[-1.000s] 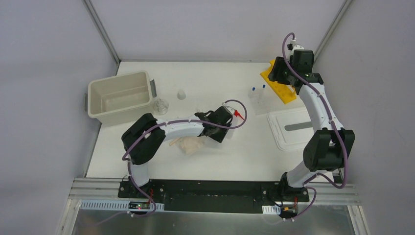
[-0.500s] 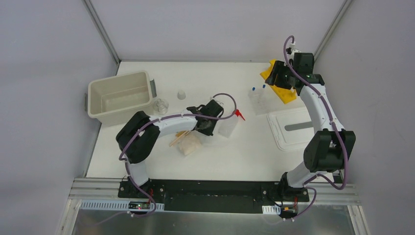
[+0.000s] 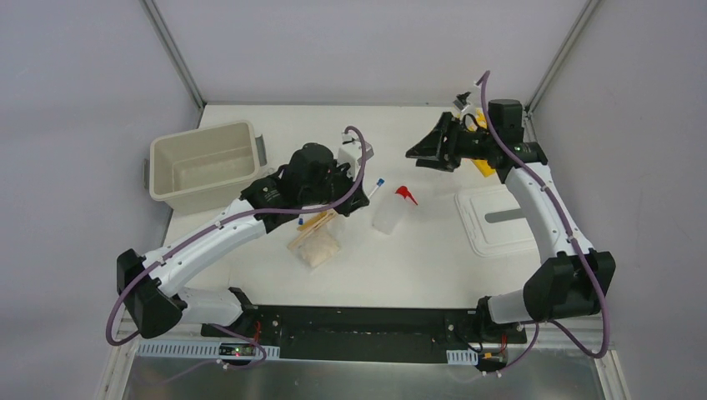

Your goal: Organize the chemistry lab equipment

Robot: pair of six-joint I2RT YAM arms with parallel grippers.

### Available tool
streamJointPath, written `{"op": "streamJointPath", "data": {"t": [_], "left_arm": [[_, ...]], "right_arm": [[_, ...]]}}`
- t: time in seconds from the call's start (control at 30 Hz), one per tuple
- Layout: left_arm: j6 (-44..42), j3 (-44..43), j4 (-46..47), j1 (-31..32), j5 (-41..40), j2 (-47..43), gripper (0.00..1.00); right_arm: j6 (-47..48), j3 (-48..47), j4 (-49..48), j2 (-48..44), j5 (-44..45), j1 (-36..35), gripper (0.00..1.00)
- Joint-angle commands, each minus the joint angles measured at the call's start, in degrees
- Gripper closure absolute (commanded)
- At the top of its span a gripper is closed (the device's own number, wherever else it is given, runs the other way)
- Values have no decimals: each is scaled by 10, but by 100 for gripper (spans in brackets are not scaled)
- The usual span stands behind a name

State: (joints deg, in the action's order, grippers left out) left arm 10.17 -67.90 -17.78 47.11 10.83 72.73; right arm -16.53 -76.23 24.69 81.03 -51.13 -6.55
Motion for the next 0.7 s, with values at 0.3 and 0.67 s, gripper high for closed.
{"op": "streamJointPath", "data": {"t": [0.3, 0.67], "left_arm": [[-70, -44, 12, 34, 69, -12, 100], [-76, -37, 19, 35, 55, -17, 100]], "right_arm": [[-6, 19, -4, -33, -90, -123, 38], [12, 19, 22, -26, -120, -136, 59]]}}
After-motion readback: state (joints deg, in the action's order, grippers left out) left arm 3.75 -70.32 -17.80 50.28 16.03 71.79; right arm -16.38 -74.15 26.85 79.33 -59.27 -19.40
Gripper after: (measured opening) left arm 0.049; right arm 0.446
